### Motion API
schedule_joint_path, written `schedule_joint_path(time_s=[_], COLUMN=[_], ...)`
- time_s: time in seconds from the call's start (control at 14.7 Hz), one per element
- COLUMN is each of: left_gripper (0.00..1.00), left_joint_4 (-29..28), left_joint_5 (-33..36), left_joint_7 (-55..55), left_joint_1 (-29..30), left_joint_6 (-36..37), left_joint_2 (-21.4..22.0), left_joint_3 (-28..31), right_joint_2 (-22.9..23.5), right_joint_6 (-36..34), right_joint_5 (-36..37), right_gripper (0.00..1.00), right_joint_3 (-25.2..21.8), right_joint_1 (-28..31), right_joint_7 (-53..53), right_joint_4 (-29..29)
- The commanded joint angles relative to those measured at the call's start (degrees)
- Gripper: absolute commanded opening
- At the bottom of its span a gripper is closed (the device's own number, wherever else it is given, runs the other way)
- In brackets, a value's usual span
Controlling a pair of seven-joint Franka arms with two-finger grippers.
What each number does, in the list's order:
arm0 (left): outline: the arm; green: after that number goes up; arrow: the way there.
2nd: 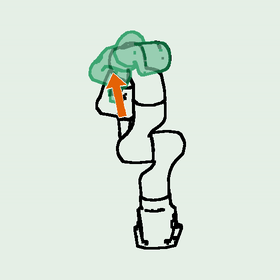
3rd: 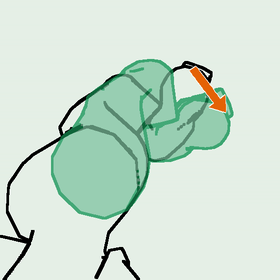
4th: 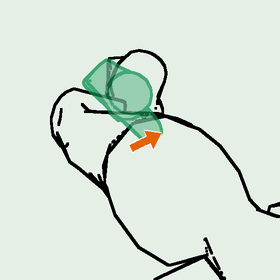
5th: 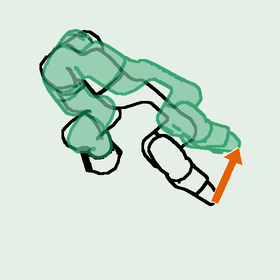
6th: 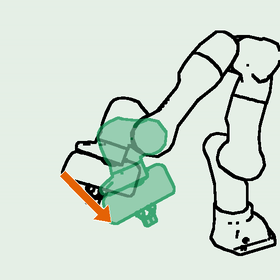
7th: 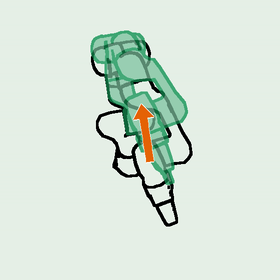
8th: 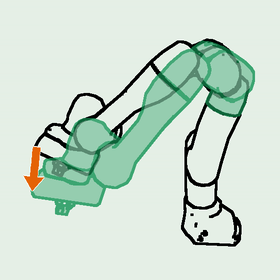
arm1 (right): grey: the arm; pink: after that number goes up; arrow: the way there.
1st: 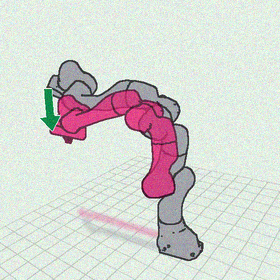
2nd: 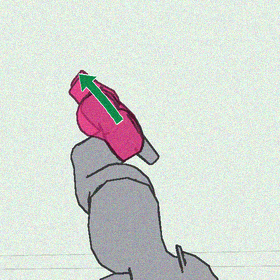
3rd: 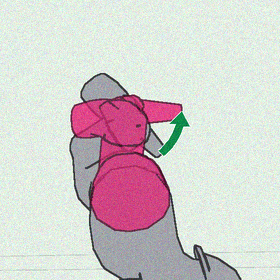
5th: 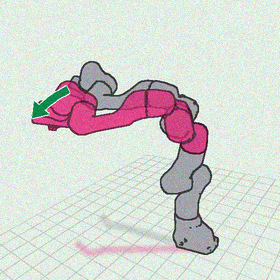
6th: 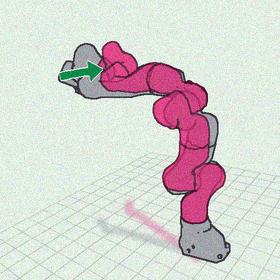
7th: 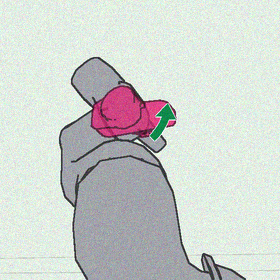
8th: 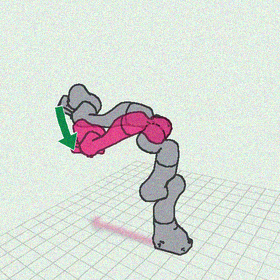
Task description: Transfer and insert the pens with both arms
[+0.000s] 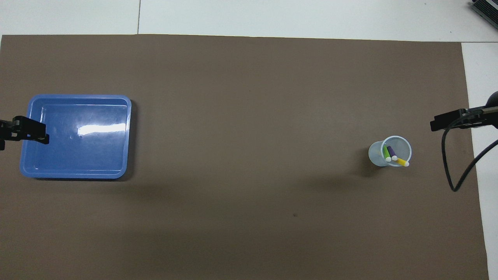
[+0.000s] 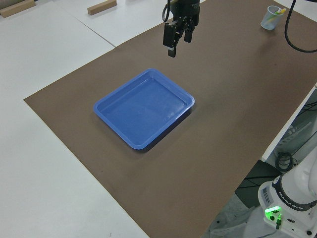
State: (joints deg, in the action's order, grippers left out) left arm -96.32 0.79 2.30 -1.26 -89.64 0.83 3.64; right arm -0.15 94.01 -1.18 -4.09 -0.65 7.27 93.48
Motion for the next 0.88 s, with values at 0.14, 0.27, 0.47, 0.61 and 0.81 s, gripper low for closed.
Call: schedule_joint_path(time_s=[0.14,0.27,0.47,0.61,0.81], left_gripper=[1.00,1.00,1.00,1.00,1.00], left_joint_4=[-0.3,-0.3,-0.3,-0.3,-0.3], left_joint_5=[0.3,0.3,0.3,0.3,0.3], left_joint_7=[0.0,0.0,0.0,0.0,0.0], left_joint_1=[-0.8,-0.9,-0.9,-0.9,-0.9], left_joint_6=[0.3,0.3,0.3,0.3,0.3], left_joint_2=[0.8,0.8,0.8,0.8,0.8], left_joint_3=[0.6,0.6,0.5,0.6,0.6], right_joint_2=[0.0,0.1,0.1,0.0,-0.1], right_joint_6=[-0.4,-0.5,-0.6,-0.7,-0.7], right_joint_5=[-0.4,-0.3,-0.3,-0.3,0.1], right_gripper=[1.00,1.00,1.00,1.00,1.00], right_joint_3=[-0.7,-0.7,-0.7,-0.7,-0.5], right_joint_1=[-0.5,-0.4,-0.4,-0.4,-0.2], right_joint_7=[-0.9,-0.9,-0.9,-0.9,-0.9], right_joint_4=[-0.1,-0.3,-0.3,-0.3,-0.4])
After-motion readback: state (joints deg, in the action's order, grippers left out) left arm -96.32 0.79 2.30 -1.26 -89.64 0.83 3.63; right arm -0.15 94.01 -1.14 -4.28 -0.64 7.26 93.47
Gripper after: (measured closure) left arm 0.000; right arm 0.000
